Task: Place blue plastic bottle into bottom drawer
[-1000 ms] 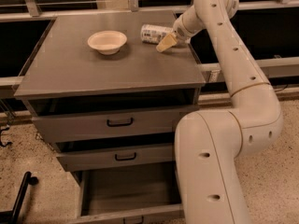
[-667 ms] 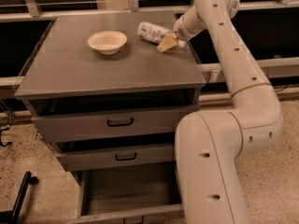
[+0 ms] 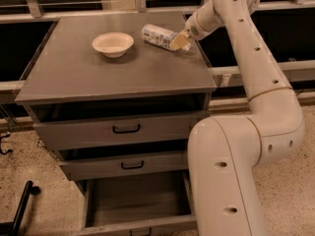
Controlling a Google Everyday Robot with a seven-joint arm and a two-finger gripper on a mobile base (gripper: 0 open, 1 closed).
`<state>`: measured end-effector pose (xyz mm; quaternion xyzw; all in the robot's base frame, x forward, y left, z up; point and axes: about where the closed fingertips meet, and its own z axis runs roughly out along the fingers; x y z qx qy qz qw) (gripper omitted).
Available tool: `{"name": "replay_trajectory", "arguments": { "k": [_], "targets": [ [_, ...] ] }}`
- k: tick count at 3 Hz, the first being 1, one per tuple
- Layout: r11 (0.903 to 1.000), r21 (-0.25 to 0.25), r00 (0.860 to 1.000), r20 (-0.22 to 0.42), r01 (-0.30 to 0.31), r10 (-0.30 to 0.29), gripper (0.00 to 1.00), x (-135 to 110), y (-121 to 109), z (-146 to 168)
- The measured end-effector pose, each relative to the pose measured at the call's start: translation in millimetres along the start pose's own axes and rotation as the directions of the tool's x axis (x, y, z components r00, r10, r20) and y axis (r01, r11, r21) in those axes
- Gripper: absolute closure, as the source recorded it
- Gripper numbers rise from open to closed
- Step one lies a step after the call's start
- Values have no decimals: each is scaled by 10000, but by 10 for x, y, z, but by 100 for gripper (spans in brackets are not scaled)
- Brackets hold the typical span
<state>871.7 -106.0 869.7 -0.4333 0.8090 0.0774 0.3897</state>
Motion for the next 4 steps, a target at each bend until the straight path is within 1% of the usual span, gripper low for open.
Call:
{"name": "replay_trajectory", "arguments": {
  "k": [1,2,3,4],
  "targets": [
    [9996,-240,9998,166,121,-117,63,-73,67,-118],
    [9983,-519,9994,248,254,-241,45,-118,148,-211],
    [9978,-531,9990,245,387,-375,14,-144,163,-242],
    [9975,-527,9987,238,468,-456,0,-160,171,-250]
  ]
}}
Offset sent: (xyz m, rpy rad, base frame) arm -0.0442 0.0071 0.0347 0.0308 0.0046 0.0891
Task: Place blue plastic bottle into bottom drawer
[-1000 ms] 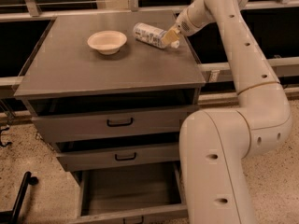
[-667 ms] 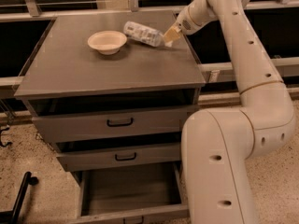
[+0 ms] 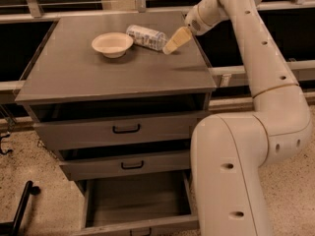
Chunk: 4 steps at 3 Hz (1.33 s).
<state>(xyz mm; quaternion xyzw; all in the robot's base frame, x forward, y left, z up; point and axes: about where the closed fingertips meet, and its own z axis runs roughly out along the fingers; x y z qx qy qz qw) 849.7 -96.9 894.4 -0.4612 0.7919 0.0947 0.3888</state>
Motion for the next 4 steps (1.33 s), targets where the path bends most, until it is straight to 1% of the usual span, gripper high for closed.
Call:
{"name": "replay_trajectory", "arguments": {
  "k": [2,3,4],
  "targets": [
    [9995,50,9986,432,315,-317,1,-235,39,49],
    [9991,-3,9969,656,432,-431,0,-351,82,139],
    [9989,13,9961,743,467,-466,0,-419,103,281]
  ]
}}
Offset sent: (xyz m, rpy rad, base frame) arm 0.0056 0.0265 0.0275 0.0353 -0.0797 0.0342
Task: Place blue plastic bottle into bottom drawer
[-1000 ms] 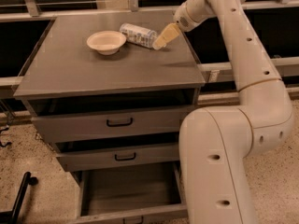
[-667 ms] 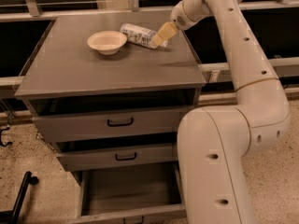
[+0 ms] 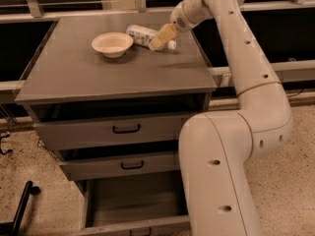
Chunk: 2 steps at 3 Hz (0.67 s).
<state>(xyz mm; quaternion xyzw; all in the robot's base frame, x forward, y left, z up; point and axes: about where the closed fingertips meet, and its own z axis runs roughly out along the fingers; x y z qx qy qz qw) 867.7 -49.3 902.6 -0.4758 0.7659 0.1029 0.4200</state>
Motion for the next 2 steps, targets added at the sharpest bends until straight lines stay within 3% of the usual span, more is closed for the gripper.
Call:
{"name": "replay_trajectory", "arguments": {
  "k": [2],
  "targets": [
    [9991,-79,9987,-273,-425,422,1,82,52,339]
  ]
}}
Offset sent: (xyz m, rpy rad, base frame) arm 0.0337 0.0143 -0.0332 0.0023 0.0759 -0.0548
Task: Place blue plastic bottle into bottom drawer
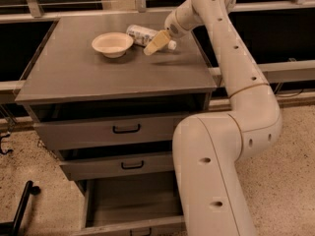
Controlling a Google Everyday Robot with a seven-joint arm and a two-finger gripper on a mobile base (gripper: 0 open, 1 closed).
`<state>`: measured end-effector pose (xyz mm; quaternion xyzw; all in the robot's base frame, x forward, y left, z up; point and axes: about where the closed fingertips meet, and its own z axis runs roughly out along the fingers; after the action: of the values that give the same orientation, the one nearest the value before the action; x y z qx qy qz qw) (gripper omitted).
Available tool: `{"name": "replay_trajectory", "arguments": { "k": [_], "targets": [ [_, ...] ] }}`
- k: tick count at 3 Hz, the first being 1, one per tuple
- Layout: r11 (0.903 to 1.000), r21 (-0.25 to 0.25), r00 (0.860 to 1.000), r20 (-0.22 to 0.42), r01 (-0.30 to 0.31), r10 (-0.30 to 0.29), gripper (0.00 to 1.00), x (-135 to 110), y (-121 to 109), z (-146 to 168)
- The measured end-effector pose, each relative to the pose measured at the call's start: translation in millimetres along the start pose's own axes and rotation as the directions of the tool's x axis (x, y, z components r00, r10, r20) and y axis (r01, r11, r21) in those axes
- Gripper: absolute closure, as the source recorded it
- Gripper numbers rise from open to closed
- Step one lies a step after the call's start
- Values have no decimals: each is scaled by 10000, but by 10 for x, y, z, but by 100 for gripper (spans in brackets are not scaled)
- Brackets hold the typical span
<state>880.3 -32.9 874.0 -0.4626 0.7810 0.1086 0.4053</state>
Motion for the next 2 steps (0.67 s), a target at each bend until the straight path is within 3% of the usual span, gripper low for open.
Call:
{"name": "replay_trajectory", "arguments": {
  "k": [2],
  "targets": [
    [9979,-142,9974,-365,-628,623,11,172,40,254]
  ]
}}
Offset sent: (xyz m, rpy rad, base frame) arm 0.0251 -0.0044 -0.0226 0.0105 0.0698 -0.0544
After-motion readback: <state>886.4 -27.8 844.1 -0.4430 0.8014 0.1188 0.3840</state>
